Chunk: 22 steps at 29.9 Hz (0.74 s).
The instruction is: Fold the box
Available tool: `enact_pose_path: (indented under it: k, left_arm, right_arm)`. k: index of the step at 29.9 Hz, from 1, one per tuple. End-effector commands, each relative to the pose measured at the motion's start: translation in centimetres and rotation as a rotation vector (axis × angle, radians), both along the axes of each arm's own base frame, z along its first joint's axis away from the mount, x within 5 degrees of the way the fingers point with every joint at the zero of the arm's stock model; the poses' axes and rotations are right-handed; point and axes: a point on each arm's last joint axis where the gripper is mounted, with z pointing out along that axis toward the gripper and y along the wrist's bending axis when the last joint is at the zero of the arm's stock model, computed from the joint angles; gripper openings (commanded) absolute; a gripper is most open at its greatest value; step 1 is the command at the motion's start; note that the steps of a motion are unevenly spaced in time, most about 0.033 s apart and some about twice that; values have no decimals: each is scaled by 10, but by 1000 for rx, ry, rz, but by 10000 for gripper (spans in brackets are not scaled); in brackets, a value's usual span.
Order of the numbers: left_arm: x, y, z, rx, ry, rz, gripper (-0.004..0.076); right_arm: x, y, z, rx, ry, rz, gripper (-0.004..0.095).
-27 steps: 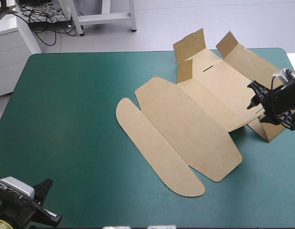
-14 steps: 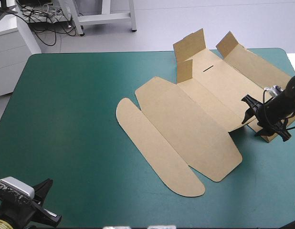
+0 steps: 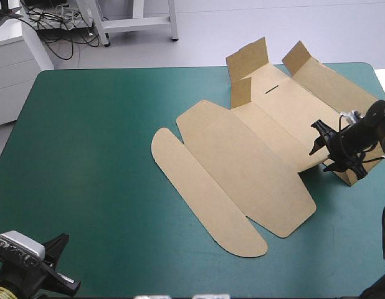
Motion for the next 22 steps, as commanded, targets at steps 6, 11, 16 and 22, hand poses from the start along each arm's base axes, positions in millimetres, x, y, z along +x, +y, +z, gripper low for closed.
enact_pose_path:
  k: [6, 11, 16, 22]
  left_arm:
    - [3, -1, 12, -27, -68, -8, -10]
    - [3, -1, 12, -27, -68, -8, -10]
    - [3, -1, 12, -27, -68, -8, -10]
    - [3, -1, 12, -27, -68, -8, -10]
  right_arm:
    - [2, 2, 12, 29, -59, 55, 214]
    - [-1, 3, 12, 33, -36, 102, -10]
    - [-2, 4, 12, 11, -55, 192, -20]
    - [-1, 0, 20, -67, -63, 251, -18]
